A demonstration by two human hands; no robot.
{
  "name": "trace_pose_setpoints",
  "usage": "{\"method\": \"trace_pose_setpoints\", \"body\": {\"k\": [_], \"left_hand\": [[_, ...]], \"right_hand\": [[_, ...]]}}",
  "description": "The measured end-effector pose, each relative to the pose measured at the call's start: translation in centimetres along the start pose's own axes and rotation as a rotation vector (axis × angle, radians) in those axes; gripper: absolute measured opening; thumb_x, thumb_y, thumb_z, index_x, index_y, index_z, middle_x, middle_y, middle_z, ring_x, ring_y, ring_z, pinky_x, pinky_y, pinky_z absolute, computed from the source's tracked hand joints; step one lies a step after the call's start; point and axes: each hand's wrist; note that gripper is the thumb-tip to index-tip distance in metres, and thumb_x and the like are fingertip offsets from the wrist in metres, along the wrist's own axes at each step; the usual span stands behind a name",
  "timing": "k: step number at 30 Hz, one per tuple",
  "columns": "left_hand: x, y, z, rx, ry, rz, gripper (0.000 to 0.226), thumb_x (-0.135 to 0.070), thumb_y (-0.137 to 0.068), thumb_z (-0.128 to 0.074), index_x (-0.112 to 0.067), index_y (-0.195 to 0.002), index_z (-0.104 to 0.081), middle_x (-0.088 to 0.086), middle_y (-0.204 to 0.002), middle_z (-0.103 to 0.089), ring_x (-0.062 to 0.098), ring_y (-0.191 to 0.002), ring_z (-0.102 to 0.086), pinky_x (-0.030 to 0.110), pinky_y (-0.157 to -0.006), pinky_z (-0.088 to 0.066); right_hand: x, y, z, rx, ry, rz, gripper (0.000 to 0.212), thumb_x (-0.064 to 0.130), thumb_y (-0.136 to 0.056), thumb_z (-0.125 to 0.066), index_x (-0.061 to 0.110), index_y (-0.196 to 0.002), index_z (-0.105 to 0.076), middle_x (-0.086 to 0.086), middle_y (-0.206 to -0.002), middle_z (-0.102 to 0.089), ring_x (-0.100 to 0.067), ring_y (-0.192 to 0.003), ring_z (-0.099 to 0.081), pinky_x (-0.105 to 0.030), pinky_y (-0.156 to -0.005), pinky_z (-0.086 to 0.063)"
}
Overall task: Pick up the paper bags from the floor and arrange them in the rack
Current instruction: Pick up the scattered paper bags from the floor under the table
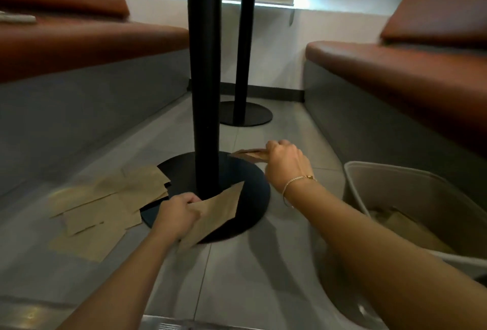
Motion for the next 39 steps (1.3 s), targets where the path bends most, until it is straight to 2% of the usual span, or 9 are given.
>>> {"method": "trace_pose_setpoints", "body": {"k": [5,12,18,21,24,27,32,35,39], "left_hand": [[-4.8,1.5,1.6,-0.118,0.084,-0.118,0.018,-0.013,-0.084,-0.06,-0.028,-0.074,-0.061,-0.004,-0.074,-0.061,0.017,-0.069,-0.055,0.026,-0.053,-0.037],[-11.2,3.9,2.8,-0.186,0.073,-0.234,0.005,-0.021,-0.085,-0.065,-0.024,-0.089,-0.064,-0.002,-0.091,-0.062,0.015,-0.089,-0.053,0.025,-0.072,-0.037],[-14.6,5.7,2.4,-0.183,0.067,-0.287,0.013,-0.02,-0.092,-0.057,-0.019,-0.104,-0.062,-0.003,-0.099,-0.054,0.008,-0.087,-0.034,0.026,-0.073,-0.032],[-15.3,6.0,2.3,-0.177,0.059,-0.286,0.014,-0.02,-0.093,-0.056,-0.019,-0.106,-0.062,-0.003,-0.101,-0.053,0.008,-0.087,-0.033,0.027,-0.073,-0.032],[-15.7,6.1,2.3,-0.173,0.095,-0.304,0.012,-0.019,-0.093,-0.057,-0.019,-0.103,-0.063,-0.003,-0.102,-0.056,0.008,-0.088,-0.039,0.026,-0.075,-0.034],[-16.1,6.4,2.4,-0.184,0.138,-0.338,0.009,-0.019,-0.092,-0.059,-0.021,-0.1,-0.063,-0.005,-0.1,-0.057,0.007,-0.089,-0.042,0.023,-0.076,-0.034],[-17.0,6.5,2.8,-0.197,0.175,-0.398,0.01,-0.018,-0.092,-0.059,-0.022,-0.099,-0.065,-0.01,-0.1,-0.056,0.005,-0.094,-0.042,0.018,-0.075,-0.031],[-17.2,6.7,2.6,-0.193,0.203,-0.438,0.01,-0.015,-0.091,-0.06,-0.023,-0.094,-0.066,-0.012,-0.094,-0.056,0.008,-0.095,-0.046,0.022,-0.077,-0.035],[-17.9,7.1,2.2,-0.208,0.23,-0.489,0.008,-0.016,-0.089,-0.062,-0.024,-0.09,-0.065,-0.019,-0.082,-0.054,0.0,-0.081,-0.049,0.006,-0.064,-0.036]], "right_hand": [[-2.1,0.9,6.5,-0.17,0.001,-0.084,0.035,0.003,-0.09,-0.051,0.009,-0.125,-0.048,-0.013,-0.12,-0.053,-0.031,-0.108,-0.054,-0.039,-0.088,-0.046],[-5.7,2.7,13.7,-0.285,0.085,-0.292,0.034,0.0,-0.09,-0.047,0.003,-0.124,-0.043,-0.021,-0.121,-0.053,-0.039,-0.113,-0.051,-0.042,-0.085,-0.044],[-8.8,3.6,16.0,-0.265,0.163,-0.42,0.034,-0.002,-0.091,-0.038,0.0,-0.125,-0.046,-0.023,-0.128,-0.051,-0.04,-0.122,-0.045,-0.045,-0.094,-0.041],[-9.7,3.9,15.9,-0.224,0.206,-0.452,0.036,-0.001,-0.092,-0.036,0.0,-0.126,-0.047,-0.021,-0.129,-0.052,-0.039,-0.12,-0.047,-0.044,-0.093,-0.041],[-10.0,4.4,14.7,-0.116,0.281,-0.46,0.038,0.005,-0.09,-0.046,0.004,-0.127,-0.046,-0.019,-0.126,-0.053,-0.037,-0.118,-0.048,-0.042,-0.093,-0.04],[-9.6,4.5,13.6,-0.026,0.26,-0.388,0.041,0.012,-0.087,-0.055,0.008,-0.126,-0.045,-0.017,-0.122,-0.055,-0.035,-0.114,-0.05,-0.04,-0.092,-0.041],[-7.0,4.0,12.2,0.076,0.053,-0.08,0.064,0.015,-0.08,-0.065,0.027,-0.137,-0.039,-0.009,-0.131,-0.05,-0.028,-0.117,-0.05,-0.037,-0.097,-0.047],[-4.9,3.9,11.5,0.102,0.096,0.065,0.059,0.02,-0.081,-0.063,0.031,-0.135,-0.042,-0.005,-0.13,-0.051,-0.026,-0.121,-0.044,-0.039,-0.101,-0.044],[-2.8,3.7,10.7,0.163,0.071,0.13,0.041,0.013,-0.087,-0.055,0.026,-0.126,-0.054,-0.005,-0.11,-0.059,-0.021,-0.091,-0.053,-0.03,-0.084,-0.05]]}}
Point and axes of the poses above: each hand's wrist, its own y-axis away from the middle knuckle, its own z-axis out of the back of the hand, x = y × z
